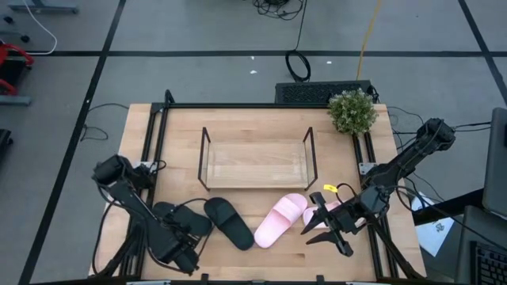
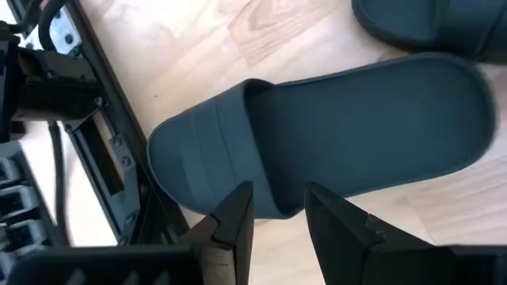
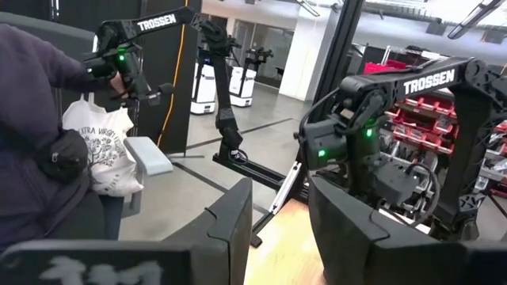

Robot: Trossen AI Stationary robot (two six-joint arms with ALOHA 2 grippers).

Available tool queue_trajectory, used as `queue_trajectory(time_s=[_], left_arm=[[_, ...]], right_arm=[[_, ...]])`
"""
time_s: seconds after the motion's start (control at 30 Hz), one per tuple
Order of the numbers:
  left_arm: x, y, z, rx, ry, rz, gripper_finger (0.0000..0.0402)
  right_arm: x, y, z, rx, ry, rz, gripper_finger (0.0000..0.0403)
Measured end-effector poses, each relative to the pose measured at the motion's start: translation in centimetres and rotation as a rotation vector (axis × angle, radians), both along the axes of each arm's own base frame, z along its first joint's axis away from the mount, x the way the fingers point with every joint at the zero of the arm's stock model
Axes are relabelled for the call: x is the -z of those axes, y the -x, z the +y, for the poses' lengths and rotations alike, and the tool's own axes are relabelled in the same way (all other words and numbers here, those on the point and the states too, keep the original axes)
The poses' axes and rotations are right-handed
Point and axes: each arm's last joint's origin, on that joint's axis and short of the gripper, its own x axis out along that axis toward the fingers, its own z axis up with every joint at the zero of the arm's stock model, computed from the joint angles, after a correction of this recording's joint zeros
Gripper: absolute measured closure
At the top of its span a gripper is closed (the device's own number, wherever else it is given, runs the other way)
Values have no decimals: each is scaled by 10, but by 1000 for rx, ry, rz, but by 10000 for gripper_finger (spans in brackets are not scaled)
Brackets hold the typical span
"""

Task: Pick and place slides into the shelf
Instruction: Put the left black slipper on the shelf

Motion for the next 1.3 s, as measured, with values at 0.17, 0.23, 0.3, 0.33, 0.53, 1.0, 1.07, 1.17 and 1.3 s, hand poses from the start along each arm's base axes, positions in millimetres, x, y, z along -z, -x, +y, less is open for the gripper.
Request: queue_trajectory(time_s=[0.17, 0.23, 0.3, 0.33, 0.53, 1.0, 1.07, 1.17, 1.3], left_arm=[[8, -6, 0, -6, 3, 29, 289], [11, -8, 0, -13, 2, 37, 289], [13, -9, 0, -20, 5, 48, 289], [14, -9, 0, -23, 5, 51, 289], [15, -13, 0, -40, 33, 41, 289], [21, -13, 7, -101, 15, 67, 289], [25, -10, 8, -121, 11, 96, 289], [30, -7, 10, -138, -1, 114, 289], [34, -8, 9, -137, 19, 96, 289]], right_arm=[[0, 0, 0, 0, 1, 1, 287], [0, 0, 0, 0, 0, 1, 287], [0, 0, 0, 0, 1, 2, 287], [0, 0, 0, 0, 1, 1, 287], [0, 0, 0, -1, 2, 3, 287], [3, 0, 0, -2, 14, 24, 287], [4, 0, 0, -2, 15, 37, 287], [5, 0, 0, -2, 8, 46, 287], [4, 0, 0, -2, 4, 46, 287]])
